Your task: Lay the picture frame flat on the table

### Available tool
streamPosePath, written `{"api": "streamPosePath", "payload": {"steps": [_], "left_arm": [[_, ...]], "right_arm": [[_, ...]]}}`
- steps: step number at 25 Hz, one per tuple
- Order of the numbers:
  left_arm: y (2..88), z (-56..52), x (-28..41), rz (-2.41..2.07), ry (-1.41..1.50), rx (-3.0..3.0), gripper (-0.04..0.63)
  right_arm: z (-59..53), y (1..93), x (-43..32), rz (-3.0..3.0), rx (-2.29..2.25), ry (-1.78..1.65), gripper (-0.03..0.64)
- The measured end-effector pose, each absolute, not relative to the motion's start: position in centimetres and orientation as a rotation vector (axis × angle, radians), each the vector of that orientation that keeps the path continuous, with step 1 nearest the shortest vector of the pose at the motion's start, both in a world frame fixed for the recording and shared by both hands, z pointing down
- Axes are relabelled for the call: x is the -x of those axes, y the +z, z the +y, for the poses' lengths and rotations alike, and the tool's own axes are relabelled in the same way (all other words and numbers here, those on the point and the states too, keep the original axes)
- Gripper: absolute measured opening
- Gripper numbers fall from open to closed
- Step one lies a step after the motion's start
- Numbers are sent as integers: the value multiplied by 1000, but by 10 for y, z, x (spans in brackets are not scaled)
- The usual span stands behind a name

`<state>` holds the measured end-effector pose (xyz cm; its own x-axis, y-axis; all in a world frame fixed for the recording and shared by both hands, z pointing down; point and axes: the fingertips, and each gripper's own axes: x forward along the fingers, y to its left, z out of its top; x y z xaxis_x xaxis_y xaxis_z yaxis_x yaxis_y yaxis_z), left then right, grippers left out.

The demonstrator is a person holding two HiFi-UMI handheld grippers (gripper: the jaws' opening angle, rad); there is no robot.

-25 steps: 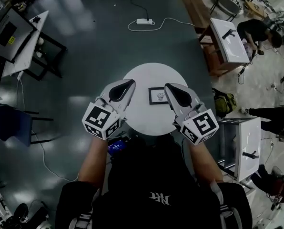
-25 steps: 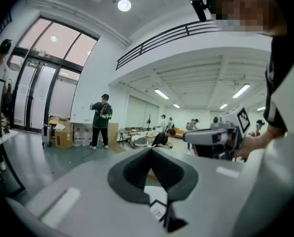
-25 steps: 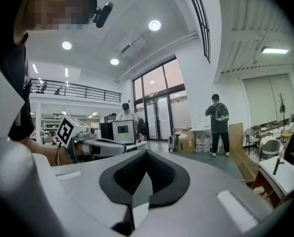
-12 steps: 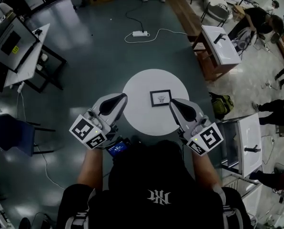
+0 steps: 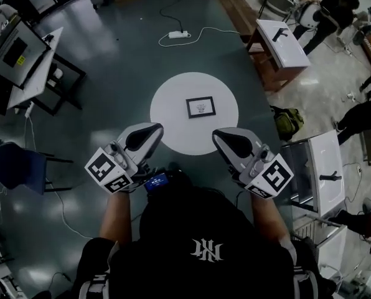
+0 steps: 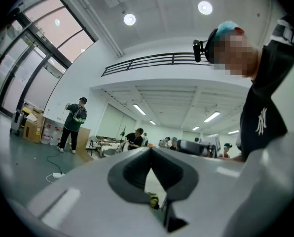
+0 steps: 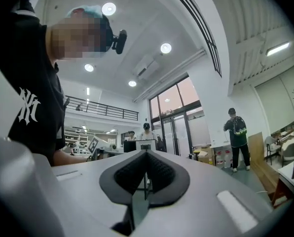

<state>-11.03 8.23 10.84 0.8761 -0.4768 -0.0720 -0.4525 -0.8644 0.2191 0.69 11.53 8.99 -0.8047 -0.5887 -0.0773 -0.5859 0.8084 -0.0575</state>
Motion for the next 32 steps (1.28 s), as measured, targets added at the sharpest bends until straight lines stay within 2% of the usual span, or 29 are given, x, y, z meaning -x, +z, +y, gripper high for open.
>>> {"api": "streamPosePath", "payload": {"steps": [6, 14, 21, 28, 32], "left_arm": [[131, 150, 41, -569, -40, -2891, 2], [164, 220, -2, -452, 93, -2870, 2], [154, 223, -21, -398, 175, -2942, 3], [139, 221, -17, -460, 53, -2890, 3], [132, 224, -15, -514, 119, -2974, 3]], "right_arm": [[191, 110, -43, 2885, 933, -72, -2], [261, 147, -68, 2834, 941, -176, 0], [260, 143, -68, 2846, 943, -164, 0], [261, 139, -63, 2886, 925, -118, 0], [264, 138, -58, 2842, 929, -172, 0]]}}
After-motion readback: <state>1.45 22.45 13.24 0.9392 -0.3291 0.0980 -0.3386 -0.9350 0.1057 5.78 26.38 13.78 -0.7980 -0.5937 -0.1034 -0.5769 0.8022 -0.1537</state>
